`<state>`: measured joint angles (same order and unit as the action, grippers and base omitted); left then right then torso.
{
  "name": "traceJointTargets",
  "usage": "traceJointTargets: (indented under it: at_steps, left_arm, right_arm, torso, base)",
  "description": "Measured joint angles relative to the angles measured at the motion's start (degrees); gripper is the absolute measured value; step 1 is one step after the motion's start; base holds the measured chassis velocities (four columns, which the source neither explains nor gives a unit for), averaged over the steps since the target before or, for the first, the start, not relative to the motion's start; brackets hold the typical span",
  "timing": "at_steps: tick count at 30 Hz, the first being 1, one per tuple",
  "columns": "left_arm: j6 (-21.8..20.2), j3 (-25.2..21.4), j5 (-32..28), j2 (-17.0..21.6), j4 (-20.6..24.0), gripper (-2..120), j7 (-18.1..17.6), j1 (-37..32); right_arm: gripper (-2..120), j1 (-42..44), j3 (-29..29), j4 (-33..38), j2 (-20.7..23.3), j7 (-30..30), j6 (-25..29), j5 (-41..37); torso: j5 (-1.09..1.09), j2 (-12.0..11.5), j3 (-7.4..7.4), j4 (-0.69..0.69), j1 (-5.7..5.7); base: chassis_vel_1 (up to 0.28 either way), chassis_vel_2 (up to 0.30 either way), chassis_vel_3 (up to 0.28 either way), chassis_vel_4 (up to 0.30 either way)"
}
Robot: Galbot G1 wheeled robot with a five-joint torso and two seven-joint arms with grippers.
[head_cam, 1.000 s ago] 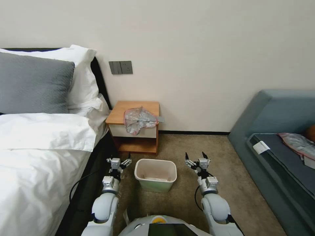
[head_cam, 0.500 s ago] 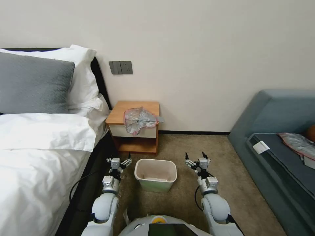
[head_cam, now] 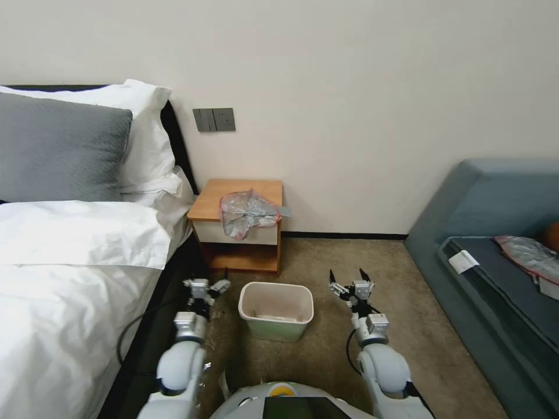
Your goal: Pick up the garbage bag from the table and place it over the trash can.
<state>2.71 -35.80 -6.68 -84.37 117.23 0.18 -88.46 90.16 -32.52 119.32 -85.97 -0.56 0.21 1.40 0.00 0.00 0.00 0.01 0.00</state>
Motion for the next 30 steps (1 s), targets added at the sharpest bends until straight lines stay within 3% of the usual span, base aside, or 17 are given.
traceJointTargets:
  at_steps: [3,9,13,15,17,18,19,20,21,22,24,27,28,30]
  left_arm:
    - [4.62,-6.73,-10.69,2.49,4.22,100,0.37,0.59]
    - [5.52,-7.93,-12.70,2.93,5.02,100,0.48,0.69]
    - [5.35,-7.82,-13.05,3.03,5.02,100,0.54,0.64]
    - [0.74,-4.36,-16.35,4.08,3.04,100,1.32,-0.51]
    - [-1.96,-2.31,-17.97,4.55,1.75,100,1.74,-1.17]
    - [-1.96,-2.31,-17.97,4.55,1.75,100,1.74,-1.17]
    - [-2.49,-0.48,-18.06,4.83,0.72,100,1.56,-1.50]
    - [-2.85,0.85,-17.89,4.84,-0.18,100,1.28,-1.64]
    - [-2.85,0.85,-17.89,4.84,-0.18,100,1.28,-1.64]
    - [-2.88,1.83,-17.24,5.07,-0.81,100,0.97,-1.13]
    - [-2.58,2.51,-16.05,5.50,-1.25,100,0.76,-0.32]
    - [-1.45,2.46,-13.42,5.49,-1.65,100,0.47,-0.04]
    - [-0.23,1.79,-11.47,5.27,-1.88,100,0.16,0.06]
    - [1.39,0.90,-9.01,4.76,-2.18,100,-0.18,0.20]
  right_arm:
    - [100,3.33,-2.56,11.00,-0.14,-1.50,0.75,3.58]
    - [100,3.93,-2.77,14.32,0.74,-1.72,0.13,3.52]
    - [100,3.45,-2.35,13.28,1.71,-1.69,0.62,3.03]
    - [100,2.68,-1.84,11.57,3.47,-1.67,1.84,2.80]
    - [100,1.58,-1.38,9.30,5.64,-1.67,3.21,3.24]
    - [100,1.58,-1.38,9.30,5.64,-1.67,3.21,3.24]
    - [100,0.70,-0.97,7.76,7.06,-1.68,4.05,3.91]
    - [100,0.00,-0.78,6.46,8.10,-1.68,4.54,4.67]
    - [100,0.00,-0.78,6.46,8.10,-1.68,4.54,4.67]
    - [100,-0.83,-0.74,5.36,9.13,-1.59,5.11,5.72]
    - [100,-2.16,-0.70,3.97,10.25,-1.49,5.85,7.35]
    - [100,-4.99,-0.09,2.00,12.59,-1.43,6.15,9.37]
    - [100,-7.36,0.76,0.14,14.44,-1.53,6.35,11.48]
    - [100,-10.51,1.97,-2.50,16.66,-1.67,7.26,14.36]
  torso:
    - [0.00,0.00,0.00,0.00,0.00]
    - [0.02,0.00,0.00,-0.01,0.00]
    - [0.01,0.00,0.00,-0.01,0.00]
    - [0.05,0.00,0.00,-0.02,0.00]
    - [-0.08,0.00,0.00,-0.02,0.01]
    - [-0.08,0.00,0.00,-0.02,0.01]
    - [0.13,0.01,-0.01,0.00,0.00]
    - [0.03,0.00,0.01,0.03,0.00]
    - [0.03,0.00,0.01,0.03,0.00]
    - [-0.13,0.00,0.00,0.01,0.00]
    - [0.11,0.00,0.00,-0.03,0.00]
    - [-0.06,0.00,0.00,-0.02,0.00]
    - [0.06,0.00,0.00,-0.01,0.00]
    - [0.00,0.00,0.00,0.02,0.00]
  base:
    - [0.000,0.000,0.000,0.000]
    - [0.000,0.000,0.000,0.000]
    - [0.000,0.000,0.000,0.000]
    - [0.000,0.000,0.000,0.000]
    - [0.000,0.000,0.000,0.000]
    - [0.000,0.000,0.000,0.000]
    - [0.000,0.000,0.000,0.000]
    - [0.000,0.000,0.000,0.000]
    - [0.000,0.000,0.000,0.000]
    - [0.000,0.000,0.000,0.000]
    - [0.000,0.000,0.000,0.000]
    - [0.000,0.000,0.000,0.000]
    - [0.000,0.000,0.000,0.000]
    - [0.000,0.000,0.000,0.000]
